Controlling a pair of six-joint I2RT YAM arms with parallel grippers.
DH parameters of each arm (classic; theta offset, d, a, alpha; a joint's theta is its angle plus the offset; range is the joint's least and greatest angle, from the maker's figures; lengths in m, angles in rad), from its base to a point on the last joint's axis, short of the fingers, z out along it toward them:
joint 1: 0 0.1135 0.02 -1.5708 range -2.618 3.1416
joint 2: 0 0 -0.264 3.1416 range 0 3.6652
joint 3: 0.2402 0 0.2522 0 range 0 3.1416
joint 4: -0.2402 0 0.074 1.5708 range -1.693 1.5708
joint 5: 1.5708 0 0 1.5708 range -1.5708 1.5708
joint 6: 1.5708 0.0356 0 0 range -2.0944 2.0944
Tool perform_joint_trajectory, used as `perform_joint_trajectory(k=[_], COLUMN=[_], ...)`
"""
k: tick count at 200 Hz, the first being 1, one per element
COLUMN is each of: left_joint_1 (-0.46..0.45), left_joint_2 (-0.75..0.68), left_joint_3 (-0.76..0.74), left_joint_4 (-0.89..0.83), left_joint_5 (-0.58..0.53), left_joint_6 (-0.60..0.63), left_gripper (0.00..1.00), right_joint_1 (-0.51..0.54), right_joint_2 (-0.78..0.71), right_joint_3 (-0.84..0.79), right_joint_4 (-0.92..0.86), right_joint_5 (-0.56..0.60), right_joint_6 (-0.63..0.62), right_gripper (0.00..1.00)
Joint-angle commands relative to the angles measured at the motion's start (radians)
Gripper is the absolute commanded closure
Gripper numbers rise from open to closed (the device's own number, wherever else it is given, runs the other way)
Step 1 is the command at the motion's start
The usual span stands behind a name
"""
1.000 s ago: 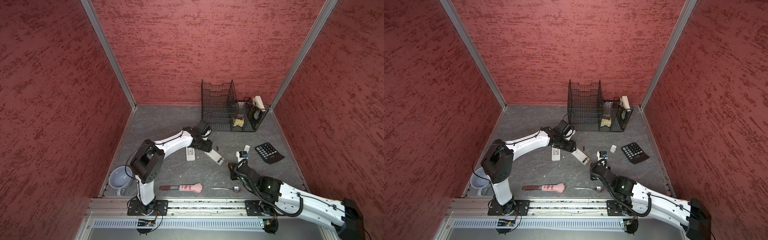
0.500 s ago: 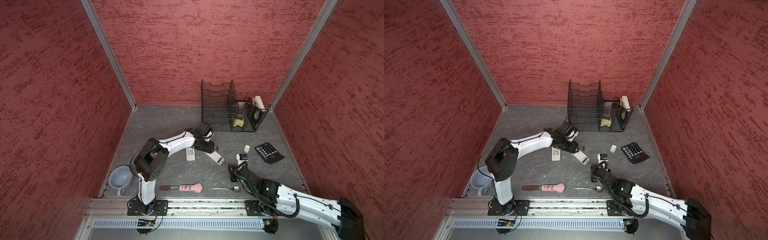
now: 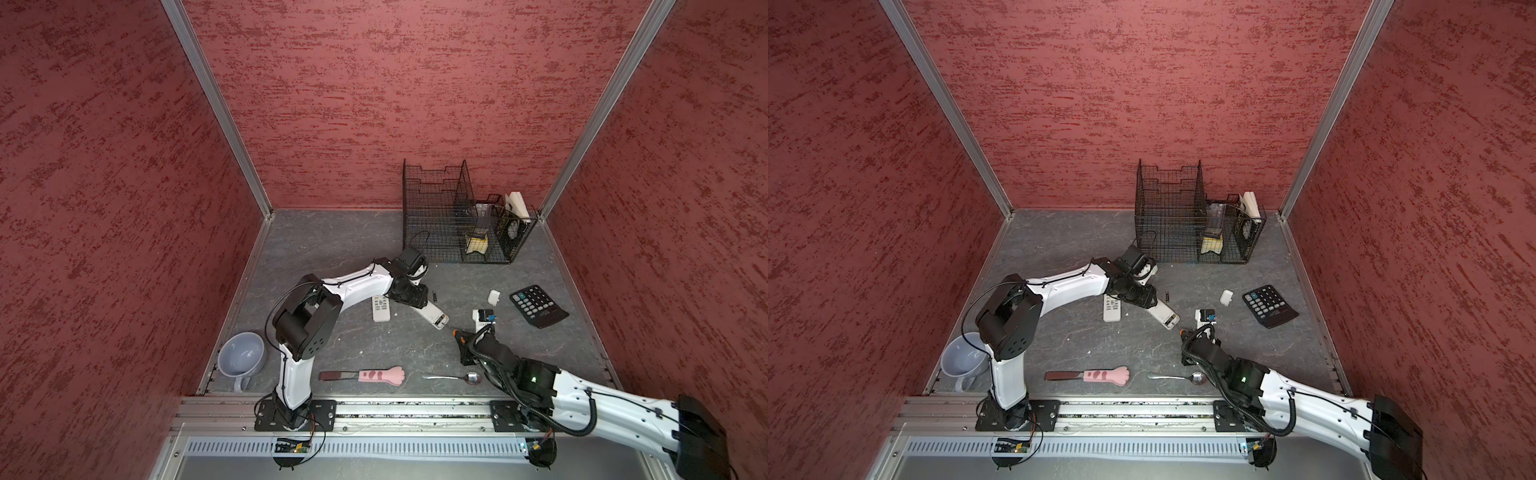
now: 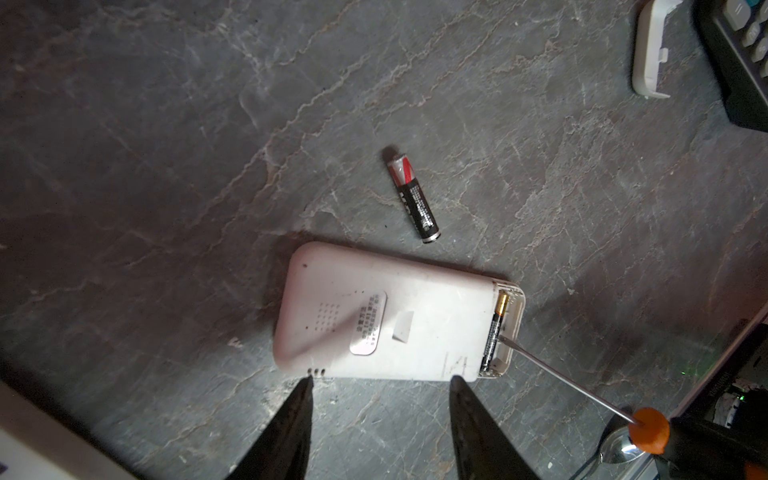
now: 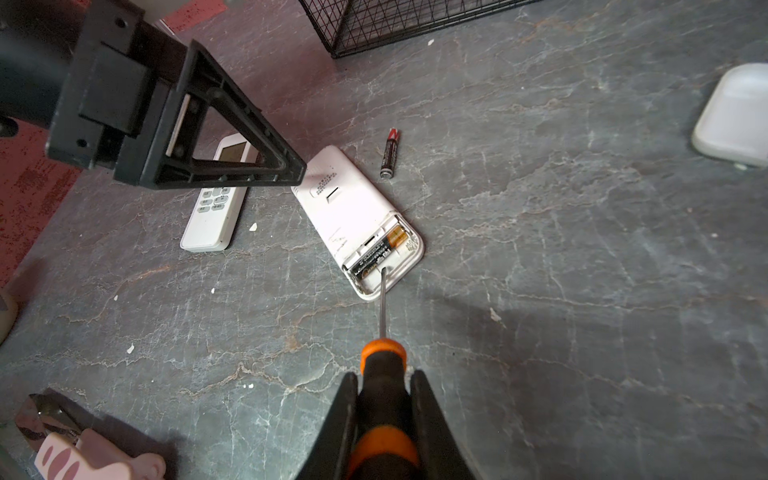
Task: Unload the batteries from the remote control
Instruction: 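Insert the screwdriver tip beside the remaining battery with the right gripper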
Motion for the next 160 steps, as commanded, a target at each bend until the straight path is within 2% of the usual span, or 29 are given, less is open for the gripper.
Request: perform_joint_trajectory(k=[1,53,160], left_joint_1=[-0.008,-0.024,-0.044], left_joint_2=[0.026,0.053,0.105], left_joint_3=[0.005,-0.002,-0.016], left_joint_4=[-0.004,-0.02,-0.021], left_joint_5=[-0.013,-0.047,-0.105], left_joint_6=[0.015,0.029,0.029], left_gripper=[0.5,0.54,0.54], right_joint_1=[0.007,0.007,0.008], right_joint_2=[0.013,0.054,0.064], right_joint_3=[-0.008,-0.013,-0.064], right_joint_4=[0.047,0.084,0.148], right_joint_5=[-0.004,-0.015,-0.009], right_joint_6=[0.029,0.028,0.045], right_gripper=[1.0,1.0,1.0])
